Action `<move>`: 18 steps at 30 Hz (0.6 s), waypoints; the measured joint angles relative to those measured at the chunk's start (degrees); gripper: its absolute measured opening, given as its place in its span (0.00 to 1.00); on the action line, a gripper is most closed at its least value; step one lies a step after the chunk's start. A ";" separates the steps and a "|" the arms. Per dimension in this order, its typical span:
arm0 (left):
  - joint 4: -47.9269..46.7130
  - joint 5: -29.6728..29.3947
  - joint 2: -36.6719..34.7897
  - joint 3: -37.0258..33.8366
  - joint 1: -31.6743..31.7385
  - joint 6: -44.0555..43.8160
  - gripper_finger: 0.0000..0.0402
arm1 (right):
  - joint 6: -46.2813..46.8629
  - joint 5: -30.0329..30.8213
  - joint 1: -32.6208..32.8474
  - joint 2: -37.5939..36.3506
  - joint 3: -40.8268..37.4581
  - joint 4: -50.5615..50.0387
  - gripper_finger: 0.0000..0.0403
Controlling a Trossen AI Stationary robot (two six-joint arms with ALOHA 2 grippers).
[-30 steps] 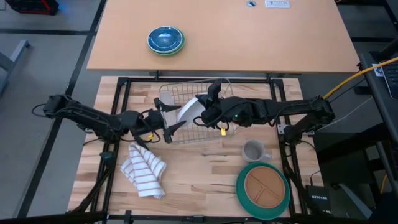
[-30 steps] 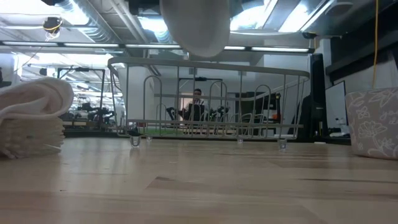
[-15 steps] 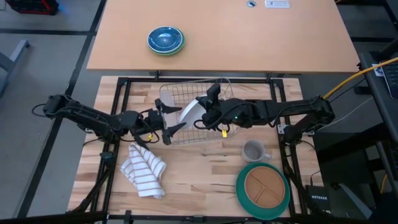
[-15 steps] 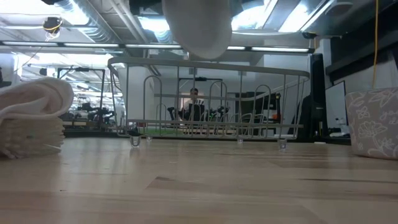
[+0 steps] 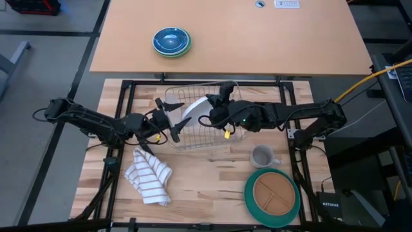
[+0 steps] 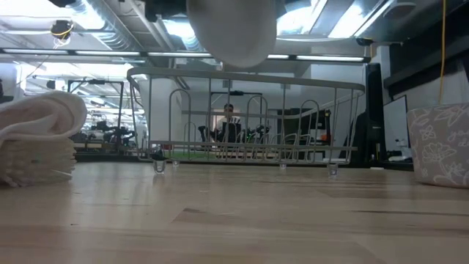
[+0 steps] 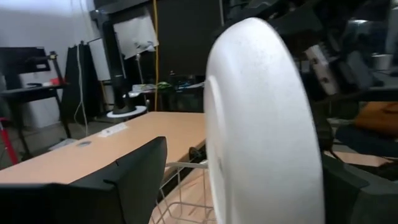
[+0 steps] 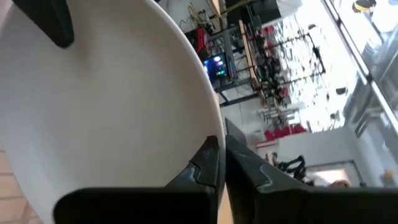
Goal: Sort dishes
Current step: Put the white plate in the dish rack
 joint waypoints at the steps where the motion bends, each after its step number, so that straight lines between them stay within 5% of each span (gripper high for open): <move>1: 0.02 0.00 0.00 0.00 0.32 -0.34 0.73 | 1.46 0.70 0.00 0.00 0.00 -0.33 0.04; 12: -0.07 -0.15 0.02 0.00 2.67 -0.74 0.73 | 9.32 5.46 0.04 0.00 0.00 -3.37 0.04; 18: -0.04 -0.13 0.02 0.00 2.72 -0.67 0.60 | 11.09 8.16 0.04 0.13 0.00 -4.84 0.04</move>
